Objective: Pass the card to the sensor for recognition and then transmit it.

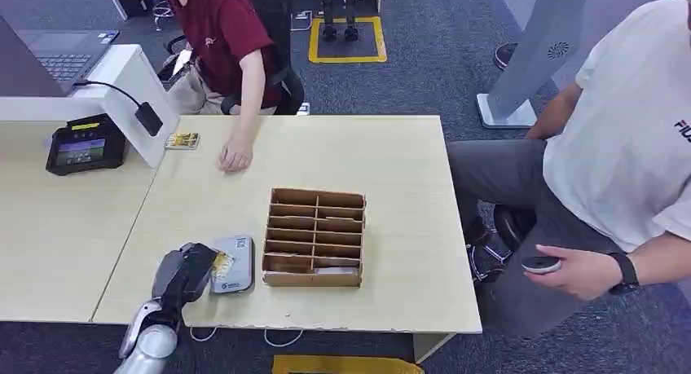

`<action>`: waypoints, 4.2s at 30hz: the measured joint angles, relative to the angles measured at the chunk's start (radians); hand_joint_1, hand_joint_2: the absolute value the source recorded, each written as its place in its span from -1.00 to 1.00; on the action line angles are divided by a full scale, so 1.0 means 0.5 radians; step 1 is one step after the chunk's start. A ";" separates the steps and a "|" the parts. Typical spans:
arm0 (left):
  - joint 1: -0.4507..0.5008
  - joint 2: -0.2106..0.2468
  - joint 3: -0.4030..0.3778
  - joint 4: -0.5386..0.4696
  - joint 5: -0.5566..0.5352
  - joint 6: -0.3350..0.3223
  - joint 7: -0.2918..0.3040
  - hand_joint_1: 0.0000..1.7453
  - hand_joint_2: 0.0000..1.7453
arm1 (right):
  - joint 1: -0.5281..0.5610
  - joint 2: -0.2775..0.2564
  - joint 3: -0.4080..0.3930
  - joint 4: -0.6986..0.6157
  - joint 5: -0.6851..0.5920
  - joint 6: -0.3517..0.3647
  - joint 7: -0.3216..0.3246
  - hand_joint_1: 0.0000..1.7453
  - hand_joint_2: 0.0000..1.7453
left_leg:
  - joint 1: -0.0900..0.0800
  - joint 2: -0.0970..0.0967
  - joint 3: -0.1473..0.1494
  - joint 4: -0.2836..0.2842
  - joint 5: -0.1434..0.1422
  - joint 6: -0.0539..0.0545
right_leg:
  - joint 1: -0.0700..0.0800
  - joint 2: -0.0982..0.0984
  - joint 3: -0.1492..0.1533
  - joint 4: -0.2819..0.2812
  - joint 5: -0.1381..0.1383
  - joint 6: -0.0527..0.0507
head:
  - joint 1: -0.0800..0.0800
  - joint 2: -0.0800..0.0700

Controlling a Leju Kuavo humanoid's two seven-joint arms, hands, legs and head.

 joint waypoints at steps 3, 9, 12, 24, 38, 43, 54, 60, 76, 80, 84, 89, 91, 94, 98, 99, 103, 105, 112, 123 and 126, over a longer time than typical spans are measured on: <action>-0.001 -0.003 0.000 0.015 -0.008 0.000 0.000 1.00 1.00 | 0.000 0.000 0.003 -0.002 -0.001 0.001 0.000 -1.00 -1.00 | 0.000 0.000 0.000 0.000 0.000 0.000 | 0.000 0.000 0.000 0.000 0.000 0.000 | -0.001 0.000; -0.002 -0.010 0.000 0.027 -0.008 0.001 -0.001 1.00 1.00 | 0.000 0.000 0.007 -0.005 -0.001 0.002 0.000 -1.00 -1.00 | 0.000 0.000 0.000 0.000 0.000 0.000 | 0.000 0.000 0.000 0.000 0.000 0.000 | -0.001 0.000; -0.002 -0.014 0.000 0.027 -0.015 0.002 0.002 1.00 1.00 | 0.000 0.000 0.011 -0.007 -0.001 0.002 0.000 -1.00 -1.00 | 0.000 0.000 0.000 0.000 0.000 0.000 | 0.000 0.000 0.001 0.000 0.000 0.000 | -0.001 0.000; -0.002 -0.108 -0.001 -0.019 0.002 0.065 -0.168 1.00 1.00 | 0.000 0.000 0.034 -0.007 -0.015 0.000 0.012 -1.00 -1.00 | 0.000 -0.001 0.000 0.000 0.001 0.001 | 0.000 -0.001 0.001 0.000 0.000 0.000 | -0.001 -0.001; -0.537 -0.158 0.062 -0.347 0.531 0.605 -0.629 1.00 1.00 | -0.037 -0.001 0.178 -0.011 0.031 0.122 -0.040 -1.00 -1.00 | 0.001 -0.003 -0.002 0.001 0.006 0.000 | 0.000 -0.001 0.000 0.001 0.007 0.000 | -0.001 0.000; -0.794 -0.053 0.061 -0.221 -0.242 0.974 -0.648 1.00 1.00 | -0.078 -0.006 0.265 -0.028 0.067 0.194 -0.092 -1.00 -1.00 | 0.000 -0.002 0.000 0.001 0.010 -0.001 | 0.000 0.000 -0.001 0.001 0.007 -0.001 | -0.001 -0.001; -0.957 -0.008 0.257 0.015 -1.636 1.015 -0.484 1.00 1.00 | -0.120 -0.008 0.422 -0.057 0.085 0.219 -0.126 -1.00 -1.00 | 0.000 -0.001 -0.003 0.001 0.010 -0.001 | 0.000 -0.001 -0.003 0.001 0.009 -0.003 | -0.001 0.000; -0.963 0.005 0.259 0.052 -1.746 1.015 -0.352 1.00 1.00 | -0.128 -0.008 0.456 -0.061 0.076 0.220 -0.134 -1.00 -1.00 | 0.000 0.000 -0.003 0.001 0.010 -0.001 | 0.000 0.000 -0.004 0.001 0.009 -0.003 | -0.002 0.000; -1.104 0.015 0.133 0.507 -1.271 0.873 -0.478 -1.00 1.00 | -0.133 -0.015 0.517 -0.067 0.005 0.213 -0.124 -1.00 -1.00 | 0.000 0.000 -0.003 0.002 0.011 -0.001 | 0.000 0.001 -0.005 0.001 0.010 -0.002 | -0.001 0.000; -1.123 0.058 0.047 0.576 -1.017 0.541 -0.561 -1.00 1.00 | -0.132 -0.022 0.521 -0.067 -0.019 0.212 -0.108 -1.00 -1.00 | 0.000 0.001 -0.003 0.002 0.011 -0.001 | 0.000 0.002 -0.005 0.001 0.010 -0.002 | -0.001 0.000; -1.056 0.145 -0.072 0.494 -0.560 0.034 -0.704 -1.00 1.00 | -0.125 -0.031 0.522 -0.067 -0.068 0.204 -0.088 -1.00 -1.00 | 0.000 0.001 -0.004 0.001 0.011 -0.001 | 0.000 0.003 -0.006 0.002 0.010 -0.003 | -0.001 -0.001; -0.737 0.342 -0.283 -0.036 0.006 -0.535 -0.801 -1.00 1.00 | -0.099 -0.047 0.521 -0.066 -0.150 0.183 -0.067 -1.00 -1.00 | 0.000 0.003 -0.006 0.000 0.009 -0.001 | 0.000 0.006 -0.009 0.002 0.008 -0.002 | -0.002 -0.001; -0.592 0.417 -0.363 -0.267 0.121 -0.610 -0.844 -1.00 1.00 | -0.091 -0.053 0.519 -0.065 -0.171 0.174 -0.059 -1.00 -1.00 | 0.000 0.003 -0.006 0.000 0.008 -0.001 | 0.000 0.005 -0.009 0.001 0.007 -0.001 | -0.002 0.000; -0.416 0.517 -0.497 -0.566 0.186 -0.648 -0.886 -1.00 1.00 | -0.083 -0.061 0.515 -0.062 -0.198 0.165 -0.042 -1.00 -1.00 | 0.000 0.002 -0.008 0.001 0.008 -0.001 | 0.000 0.004 -0.009 0.001 0.006 0.000 | -0.001 -0.001; -0.247 0.610 -0.617 -0.871 0.249 -0.652 -0.942 -1.00 1.00 | -0.077 -0.066 0.509 -0.056 -0.226 0.155 -0.036 -1.00 -1.00 | 0.000 0.002 -0.008 0.001 0.008 -0.001 | 0.000 0.004 -0.009 0.000 0.006 0.000 | -0.001 0.000; -0.220 0.623 -0.630 -0.923 0.248 -0.648 -0.944 -1.00 1.00 | -0.077 -0.066 0.507 -0.056 -0.228 0.151 -0.036 -1.00 -1.00 | 0.000 0.002 -0.008 0.001 0.008 -0.001 | 0.000 0.004 -0.009 0.000 0.006 0.000 | -0.001 -0.001; -0.136 0.658 -0.725 -1.089 0.007 -0.486 -0.924 -1.00 1.00 | -0.076 -0.066 0.487 -0.055 -0.245 0.137 -0.021 -1.00 -1.00 | 0.000 0.002 -0.008 0.001 0.008 -0.001 | 0.000 0.002 -0.009 0.000 0.007 0.000 | 0.000 0.000; -0.113 0.663 -0.800 -1.115 -0.206 -0.341 -0.853 -1.00 1.00 | -0.075 -0.066 0.479 -0.054 -0.252 0.134 -0.006 -1.00 -1.00 | 0.000 0.002 -0.008 0.001 0.008 -0.001 | 0.000 0.001 -0.009 0.000 0.007 0.000 | 0.001 0.000; -0.130 0.588 -1.053 -0.981 -0.781 0.113 -0.455 -1.00 1.00 | -0.074 -0.066 0.468 -0.054 -0.251 0.121 0.018 -1.00 -1.00 | 0.000 0.001 -0.008 0.001 0.008 -0.001 | 0.000 0.001 -0.009 0.000 0.007 0.000 | 0.001 0.000; -0.178 0.418 -1.113 -0.707 -0.821 0.220 -0.306 -1.00 1.00 | -0.071 -0.066 0.465 -0.054 -0.248 0.099 0.028 -1.00 -1.00 | 0.000 0.001 -0.008 0.001 0.008 0.000 | 0.000 0.001 -0.009 0.000 0.007 0.000 | 0.001 0.000; -0.182 0.400 -1.113 -0.668 -0.822 0.219 -0.291 -1.00 1.00 | -0.071 -0.066 0.465 -0.054 -0.246 0.100 0.027 -1.00 -1.00 | 0.000 0.001 -0.008 0.001 0.008 0.000 | 0.000 0.001 -0.009 0.000 0.007 0.000 | 0.002 -0.001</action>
